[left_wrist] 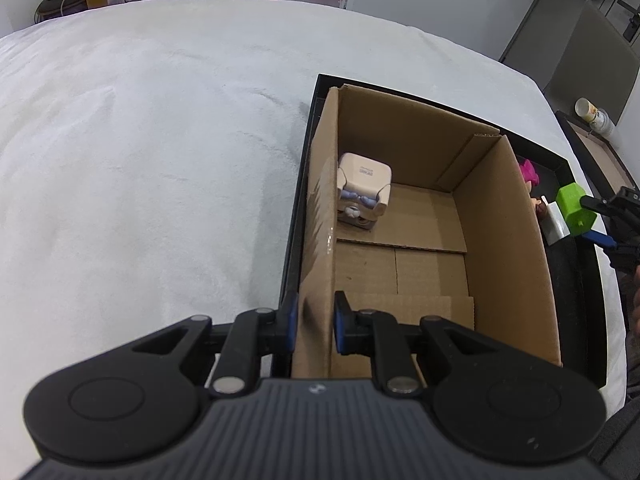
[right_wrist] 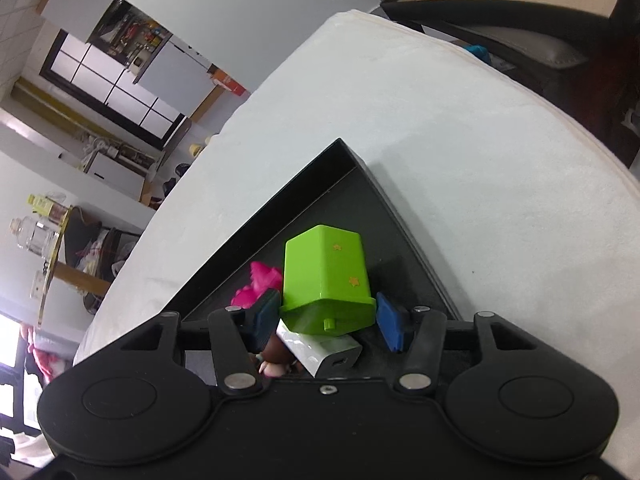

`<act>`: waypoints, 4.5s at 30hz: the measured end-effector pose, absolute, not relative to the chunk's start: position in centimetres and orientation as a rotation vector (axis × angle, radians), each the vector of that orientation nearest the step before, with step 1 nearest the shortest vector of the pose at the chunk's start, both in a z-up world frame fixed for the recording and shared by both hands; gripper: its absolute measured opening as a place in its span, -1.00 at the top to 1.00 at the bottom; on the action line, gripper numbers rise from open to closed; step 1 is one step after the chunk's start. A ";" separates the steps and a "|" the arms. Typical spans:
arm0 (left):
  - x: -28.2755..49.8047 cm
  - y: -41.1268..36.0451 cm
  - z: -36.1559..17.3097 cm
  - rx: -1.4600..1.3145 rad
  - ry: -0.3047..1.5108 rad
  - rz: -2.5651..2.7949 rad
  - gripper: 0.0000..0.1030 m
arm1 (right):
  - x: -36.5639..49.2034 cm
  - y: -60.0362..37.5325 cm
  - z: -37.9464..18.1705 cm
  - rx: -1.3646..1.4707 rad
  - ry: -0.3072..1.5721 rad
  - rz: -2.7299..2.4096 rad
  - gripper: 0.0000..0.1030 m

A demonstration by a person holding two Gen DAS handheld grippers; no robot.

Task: Organize rigid objects
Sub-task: 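Reach the right gripper to the lime-green hexagonal block and grasp it, then carry the green block with the right gripper into the box and release, then reach the right gripper to the white USB charger and grasp it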

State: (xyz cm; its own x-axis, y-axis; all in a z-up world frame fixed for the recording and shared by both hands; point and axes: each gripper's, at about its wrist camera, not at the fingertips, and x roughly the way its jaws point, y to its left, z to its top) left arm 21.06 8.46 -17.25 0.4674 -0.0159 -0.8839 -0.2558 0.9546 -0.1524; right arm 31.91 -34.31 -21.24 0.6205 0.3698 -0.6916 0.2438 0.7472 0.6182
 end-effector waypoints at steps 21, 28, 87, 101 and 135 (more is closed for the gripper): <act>21.0 8.3 -17.6 -0.256 1.097 0.140 0.74 | 28.4 -32.3 -17.5 0.687 0.912 0.115 0.00; 21.0 8.3 -17.9 -0.254 1.105 0.129 0.74 | 28.0 -31.0 -16.5 0.663 0.911 0.133 0.00; 20.4 10.3 -18.7 -0.363 1.062 0.046 0.66 | 29.9 -8.1 -11.2 0.050 0.995 0.417 -0.08; 20.5 10.1 -18.6 -0.353 1.067 0.054 0.65 | 28.1 -14.3 -9.3 0.181 0.911 0.383 -0.60; 20.7 10.2 -18.4 -0.368 1.072 0.117 0.68 | 30.0 -25.1 -17.4 0.196 0.900 0.217 -0.30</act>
State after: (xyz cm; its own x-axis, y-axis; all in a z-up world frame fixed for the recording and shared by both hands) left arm 20.74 10.19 -18.39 0.4787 -0.0835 -0.8740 -0.2700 0.9332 -0.2370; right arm 30.05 -25.08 -17.35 0.6022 0.2681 -0.7520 -0.1045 0.9603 0.2587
